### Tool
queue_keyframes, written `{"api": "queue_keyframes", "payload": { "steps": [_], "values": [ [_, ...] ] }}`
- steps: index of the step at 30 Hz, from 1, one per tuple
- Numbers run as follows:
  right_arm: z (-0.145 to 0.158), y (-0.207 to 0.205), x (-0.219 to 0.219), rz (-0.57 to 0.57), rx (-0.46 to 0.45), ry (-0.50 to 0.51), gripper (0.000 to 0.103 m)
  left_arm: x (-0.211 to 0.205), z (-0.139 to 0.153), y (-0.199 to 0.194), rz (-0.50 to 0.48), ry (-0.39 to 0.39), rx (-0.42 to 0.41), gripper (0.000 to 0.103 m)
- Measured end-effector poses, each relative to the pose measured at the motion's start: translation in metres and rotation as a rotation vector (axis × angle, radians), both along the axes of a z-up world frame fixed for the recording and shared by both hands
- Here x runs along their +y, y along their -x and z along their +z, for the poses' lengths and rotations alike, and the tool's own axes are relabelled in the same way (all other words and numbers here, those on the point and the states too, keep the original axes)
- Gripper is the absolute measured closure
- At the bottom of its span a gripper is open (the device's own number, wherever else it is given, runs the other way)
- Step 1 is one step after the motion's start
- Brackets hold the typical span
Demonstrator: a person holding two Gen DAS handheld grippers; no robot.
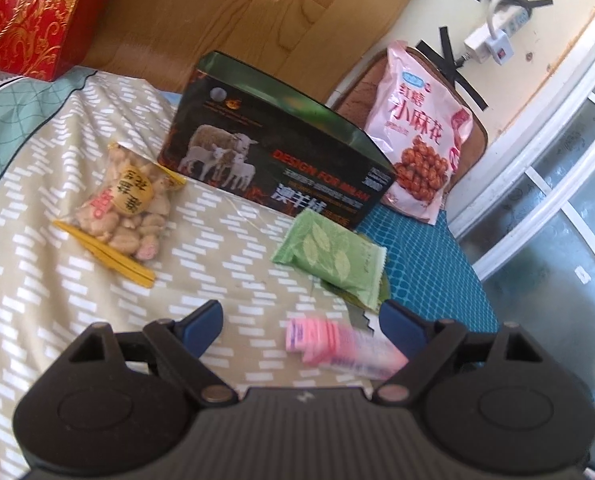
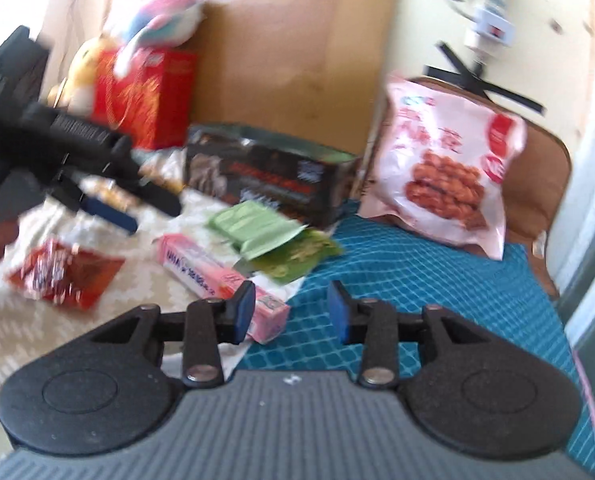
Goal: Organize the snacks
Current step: 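Move the left tool toward the yellow-labelled peanut bag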
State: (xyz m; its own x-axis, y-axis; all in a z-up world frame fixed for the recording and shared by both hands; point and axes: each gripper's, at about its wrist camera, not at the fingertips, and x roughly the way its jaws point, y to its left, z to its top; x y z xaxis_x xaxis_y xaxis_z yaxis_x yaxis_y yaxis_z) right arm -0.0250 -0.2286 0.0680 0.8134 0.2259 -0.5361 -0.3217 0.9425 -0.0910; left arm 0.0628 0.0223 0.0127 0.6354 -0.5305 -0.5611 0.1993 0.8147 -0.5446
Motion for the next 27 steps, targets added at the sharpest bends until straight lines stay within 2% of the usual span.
{"api": "queue_keyframes", "payload": {
  "steps": [4, 10, 17, 21, 22, 23, 25, 27],
  "values": [
    [-0.004, 0.000, -0.015, -0.032, 0.046, -0.093, 0.060, 0.003, 0.002, -0.005, 0.006, 0.013, 0.008, 0.015],
    [-0.014, -0.004, -0.011, -0.030, 0.089, -0.109, 0.056, -0.017, 0.000, -0.011, -0.042, -0.007, 0.030, 0.015],
    [-0.020, -0.013, -0.005, 0.014, 0.116, -0.119, 0.054, -0.033, 0.003, -0.003, -0.036, -0.088, 0.016, 0.016],
    [-0.024, -0.019, 0.001, 0.052, 0.139, -0.128, 0.056, -0.045, 0.002, 0.003, -0.049, -0.126, -0.010, 0.022],
    [-0.025, -0.021, 0.003, 0.061, 0.152, -0.128, 0.064, -0.049, 0.002, 0.005, -0.067, -0.127, -0.014, 0.028],
    [-0.026, -0.021, 0.005, 0.065, 0.155, -0.121, 0.066, -0.052, 0.002, 0.006, -0.088, -0.118, -0.011, 0.033],
    [-0.023, -0.020, 0.008, 0.065, 0.139, -0.116, 0.066, -0.055, 0.004, 0.009, -0.082, -0.126, -0.015, 0.034],
    [-0.018, -0.019, 0.009, 0.066, 0.104, -0.114, 0.066, -0.049, 0.007, 0.006, -0.075, -0.090, -0.016, 0.036]
  ]
}}
